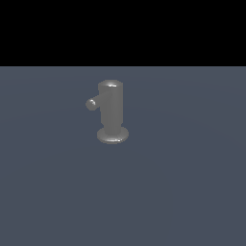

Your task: Turn on the faucet by rotating a designated handle.

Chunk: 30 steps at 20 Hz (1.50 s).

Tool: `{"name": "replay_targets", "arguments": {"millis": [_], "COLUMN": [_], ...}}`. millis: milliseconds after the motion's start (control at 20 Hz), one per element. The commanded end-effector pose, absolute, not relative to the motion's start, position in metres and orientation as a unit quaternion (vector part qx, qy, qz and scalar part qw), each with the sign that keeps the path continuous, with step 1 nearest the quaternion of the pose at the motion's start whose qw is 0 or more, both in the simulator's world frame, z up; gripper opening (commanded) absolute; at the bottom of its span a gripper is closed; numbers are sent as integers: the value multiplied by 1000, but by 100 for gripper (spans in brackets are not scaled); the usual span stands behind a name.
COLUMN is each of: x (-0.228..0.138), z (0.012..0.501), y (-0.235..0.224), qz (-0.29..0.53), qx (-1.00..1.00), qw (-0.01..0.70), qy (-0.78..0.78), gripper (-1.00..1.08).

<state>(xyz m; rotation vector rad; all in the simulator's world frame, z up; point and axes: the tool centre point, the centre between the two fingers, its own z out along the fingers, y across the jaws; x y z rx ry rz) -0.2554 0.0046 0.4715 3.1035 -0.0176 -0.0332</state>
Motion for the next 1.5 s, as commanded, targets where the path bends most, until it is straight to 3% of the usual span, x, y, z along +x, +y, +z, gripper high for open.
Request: {"name": "replay_targets", "arguments": {"millis": [0, 600, 1450], "x": [-255, -244, -195], "z": [472, 440, 318], "y": [5, 18, 69], "qz": [-11, -9, -4], "qx": [1000, 1000, 1000], "qw": [19, 16, 7], "qy": [-6, -11, -29], "gripper": [-100, -100, -100]}}
